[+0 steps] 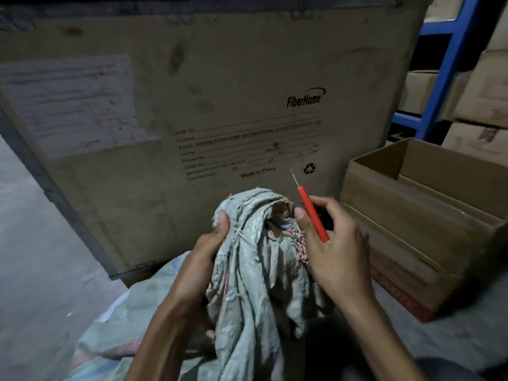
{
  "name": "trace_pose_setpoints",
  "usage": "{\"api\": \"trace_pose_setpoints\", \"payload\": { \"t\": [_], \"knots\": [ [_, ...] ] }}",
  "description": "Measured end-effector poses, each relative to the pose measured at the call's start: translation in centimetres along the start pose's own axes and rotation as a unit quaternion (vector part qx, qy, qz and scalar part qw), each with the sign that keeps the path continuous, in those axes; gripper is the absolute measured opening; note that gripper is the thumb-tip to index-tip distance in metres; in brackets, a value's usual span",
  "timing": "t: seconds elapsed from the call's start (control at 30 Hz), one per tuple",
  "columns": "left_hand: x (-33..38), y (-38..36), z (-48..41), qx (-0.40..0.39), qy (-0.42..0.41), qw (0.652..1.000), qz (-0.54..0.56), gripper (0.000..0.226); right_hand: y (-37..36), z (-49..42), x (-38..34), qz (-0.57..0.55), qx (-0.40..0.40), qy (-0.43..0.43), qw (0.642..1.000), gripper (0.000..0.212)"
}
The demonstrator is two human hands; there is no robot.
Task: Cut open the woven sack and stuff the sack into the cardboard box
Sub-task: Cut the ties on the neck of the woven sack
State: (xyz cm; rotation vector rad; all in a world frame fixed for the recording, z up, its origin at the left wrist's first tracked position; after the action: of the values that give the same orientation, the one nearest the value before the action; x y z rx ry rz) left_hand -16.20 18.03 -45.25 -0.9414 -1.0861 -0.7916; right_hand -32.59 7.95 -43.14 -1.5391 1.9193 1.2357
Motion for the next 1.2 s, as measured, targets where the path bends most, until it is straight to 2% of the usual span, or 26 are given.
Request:
{"api": "trace_pose_setpoints", "payload": {
  "t": [0.07, 0.1, 0.17, 0.23, 0.27, 0.3, 0.37, 0.4, 0.47, 0.53, 0.6, 0.67, 0.73, 0.77, 0.8, 0.87, 0.93, 0.97, 1.0, 1.07, 1.1, 1.13, 1.17, 1.2],
  "knots": [
    [0.1, 0.2, 0.0, -0.020, 0.020, 0.999, 0.031, 0.051, -0.1, 0.2, -0.7, 0.013, 0.018, 0.016, 1.000, 0.034],
    [0.3, 0.2, 0.0, -0.017, 0.010, 1.000, 0.011, 0.053, 0.0, 0.4, -1.2, 0.018, 0.036, 0.023, 0.999, 0.034],
    [0.7, -0.2, 0.0, 0.012, -0.029, 0.997, -0.068, 0.054, 0.4, 0.7, -1.9, 0.000, 0.075, 0.025, 0.997, 0.033],
    [1.3, -1.1, 0.2, 0.044, -0.098, 0.987, -0.115, 0.037, 0.8, 0.9, -2.1, -0.038, 0.085, 0.012, 0.996, 0.026],
    [1.4, -1.5, 0.3, 0.063, -0.142, 0.978, -0.137, 0.027, 0.7, 1.0, -2.0, -0.080, 0.069, -0.007, 0.994, 0.025],
    [1.5, -1.8, 0.4, 0.083, -0.185, 0.966, -0.157, 0.031, 0.5, 1.0, -1.9, -0.146, 0.041, -0.039, 0.988, 0.028],
    [1.2, -2.7, 0.7, 0.106, -0.254, 0.940, -0.199, 0.052, -0.3, 1.4, -1.7, -0.301, -0.011, -0.121, 0.946, 0.047],
    [0.9, -3.3, 0.9, 0.124, -0.271, 0.925, -0.235, 0.059, -0.5, 1.6, -1.6, -0.341, -0.016, -0.147, 0.928, 0.056],
    [0.5, -4.1, 1.5, 0.184, -0.290, 0.880, -0.327, 0.055, -0.3, 1.6, -1.5, -0.329, -0.003, -0.150, 0.932, 0.070],
    [0.5, -4.6, 1.8, 0.188, -0.307, 0.858, -0.367, 0.047, 0.2, 1.4, -1.2, -0.318, 0.013, -0.159, 0.935, 0.077],
    [0.5, -4.7, 1.6, 0.135, -0.311, 0.873, -0.350, 0.058, 0.6, 1.1, -0.6, -0.353, 0.017, -0.171, 0.919, 0.072],
    [1.3, -4.0, 1.8, 0.107, -0.318, 0.899, -0.281, 0.065, 0.9, 0.7, -0.4, -0.397, 0.010, -0.180, 0.900, 0.060],
    [2.4, -2.3, 2.1, 0.145, -0.326, 0.916, -0.182, 0.054, 0.8, 0.5, -0.3, -0.431, 0.006, -0.192, 0.881, 0.044],
    [2.8, -1.4, 2.4, 0.184, -0.330, 0.912, -0.162, 0.048, 0.7, 0.5, -0.2, -0.446, 0.005, -0.202, 0.872, 0.036],
    [3.0, -0.7, 2.5, 0.219, -0.328, 0.903, -0.170, 0.044, 0.3, 0.6, -0.1, -0.459, 0.003, -0.212, 0.863, 0.033],
    [3.1, -0.1, 2.4, 0.248, -0.308, 0.896, -0.201, 0.042, -0.4, 0.8, 0.0, -0.491, -0.001, -0.231, 0.840, 0.033],
    [3.3, 0.0, 2.9, 0.279, -0.302, 0.888, -0.205, 0.040, -1.0, 1.2, 0.2, -0.526, -0.014, -0.246, 0.814, 0.024],
    [3.7, 0.3, 3.6, 0.320, -0.318, 0.867, -0.214, 0.040, -1.2, 1.3, 0.1, -0.536, -0.028, -0.247, 0.807, 0.019],
    [4.3, 0.6, 4.6, 0.370, -0.347, 0.828, -0.238, 0.040, -1.2, 1.2, -0.2, -0.537, -0.047, -0.243, 0.807, 0.017],
    [6.9, 0.2, 7.2, 0.442, -0.421, 0.726, -0.317, 0.039, -1.2, 0.8, -0.7, -0.507, -0.094, -0.205, 0.832, 0.019],
    [8.3, -0.5, 8.2, 0.431, -0.454, 0.688, -0.367, 0.038, -1.3, 0.6, -0.9, -0.487, -0.120, -0.182, 0.846, 0.022],
    [9.5, -1.3, 8.8, 0.388, -0.471, 0.677, -0.412, 0.035, -1.5, 0.7, -1.2, -0.469, -0.145, -0.169, 0.855, 0.029],
    [10.3, -1.9, 8.8, 0.318, -0.463, 0.697, -0.446, 0.034, -1.7, 0.8, -1.5, -0.455, -0.169, -0.162, 0.859, 0.037],
    [10.4, -2.2, 8.1, 0.233, -0.419, 0.745, -0.463, 0.035, -2.1, 1.1, -1.8, -0.447, -0.189, -0.157, 0.860, 0.044]
  ]
}}
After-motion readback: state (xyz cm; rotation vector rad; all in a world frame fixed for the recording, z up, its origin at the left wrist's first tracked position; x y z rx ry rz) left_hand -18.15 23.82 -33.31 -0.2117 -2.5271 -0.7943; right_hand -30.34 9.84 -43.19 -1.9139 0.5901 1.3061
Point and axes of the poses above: each hand's wrist, its own z-axis away from the middle knuckle, its own y-axis out of the back of the hand, x = y × z, the point moved 6 cm from there along -z, towards the middle knuckle, and after that the axes turned 6 degrees about y, right-handed, at the moved point
